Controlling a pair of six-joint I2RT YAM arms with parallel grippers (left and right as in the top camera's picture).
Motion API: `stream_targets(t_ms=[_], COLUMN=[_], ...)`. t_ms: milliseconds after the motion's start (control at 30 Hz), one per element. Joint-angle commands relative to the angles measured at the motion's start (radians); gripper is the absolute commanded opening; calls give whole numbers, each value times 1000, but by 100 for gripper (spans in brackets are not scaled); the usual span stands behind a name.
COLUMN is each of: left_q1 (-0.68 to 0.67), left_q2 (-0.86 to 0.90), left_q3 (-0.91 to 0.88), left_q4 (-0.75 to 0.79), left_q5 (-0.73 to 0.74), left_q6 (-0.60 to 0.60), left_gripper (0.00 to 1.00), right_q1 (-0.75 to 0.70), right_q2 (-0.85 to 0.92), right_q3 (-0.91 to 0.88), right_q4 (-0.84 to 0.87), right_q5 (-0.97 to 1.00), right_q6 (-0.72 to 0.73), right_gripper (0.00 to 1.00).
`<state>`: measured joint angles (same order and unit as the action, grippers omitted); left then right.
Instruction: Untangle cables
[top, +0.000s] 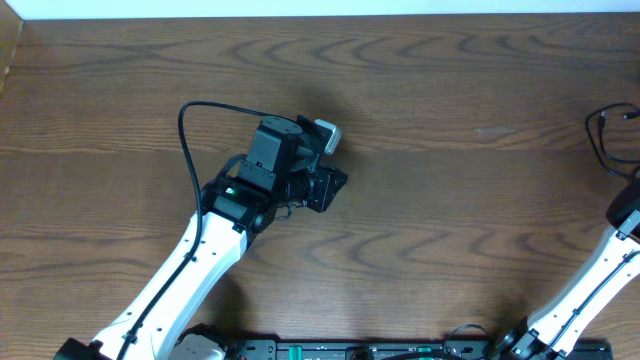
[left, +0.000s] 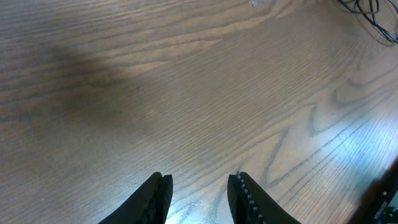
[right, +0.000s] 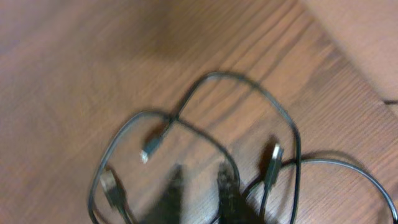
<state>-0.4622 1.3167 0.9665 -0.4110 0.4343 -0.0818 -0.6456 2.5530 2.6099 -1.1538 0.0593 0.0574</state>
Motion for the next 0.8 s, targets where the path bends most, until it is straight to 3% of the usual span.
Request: stream_targets(t_ms=[0,167,767], left_q1=[-4,-4,-4], left_q2=[8,8,8], left_q3=[19,19,19], left_q4=[2,5,17], left_q5=[-10,-10,-9], left_q6=[1,1,1], left_gripper=[35,35,35], right_q1=[34,62,78], right_q2=[2,2,2], right_q3=[-12,-52,-267], right_q4=[-63,-164,-185], right_q5=[-29,-45,-111], right_q6=[-14,-48,-92], right_gripper=[38,46,45])
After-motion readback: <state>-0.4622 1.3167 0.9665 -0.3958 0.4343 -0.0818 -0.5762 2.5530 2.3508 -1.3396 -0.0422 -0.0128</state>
